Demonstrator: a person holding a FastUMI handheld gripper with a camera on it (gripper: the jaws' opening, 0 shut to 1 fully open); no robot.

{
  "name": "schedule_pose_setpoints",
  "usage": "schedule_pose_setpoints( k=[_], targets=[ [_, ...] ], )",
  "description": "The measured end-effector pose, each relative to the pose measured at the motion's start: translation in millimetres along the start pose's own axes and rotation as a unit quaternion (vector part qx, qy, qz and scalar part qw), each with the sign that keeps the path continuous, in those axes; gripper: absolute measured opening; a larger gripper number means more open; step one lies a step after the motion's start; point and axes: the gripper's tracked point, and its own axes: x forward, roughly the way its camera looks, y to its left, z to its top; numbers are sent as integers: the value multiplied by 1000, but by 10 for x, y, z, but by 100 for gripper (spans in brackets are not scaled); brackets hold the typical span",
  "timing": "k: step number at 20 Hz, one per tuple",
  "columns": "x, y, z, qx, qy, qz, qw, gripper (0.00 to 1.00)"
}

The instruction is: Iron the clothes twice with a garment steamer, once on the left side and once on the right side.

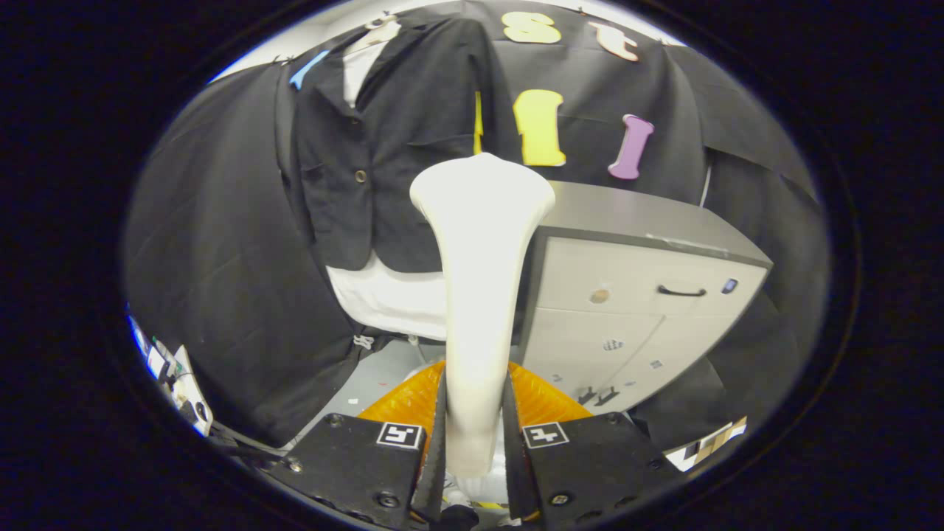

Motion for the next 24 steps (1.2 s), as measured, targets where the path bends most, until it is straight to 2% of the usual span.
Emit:
schedule_pose_setpoints(
  k=[11, 18, 24],
  targets=[
    [-974, -1578, -729, 65, -9, -58, 996, 36],
    [-1385, -2011, -1186, 94, -3, -66, 993, 36],
    [-1553, -2258, -1480, 107, 2, -89, 990, 36]
  ],
)
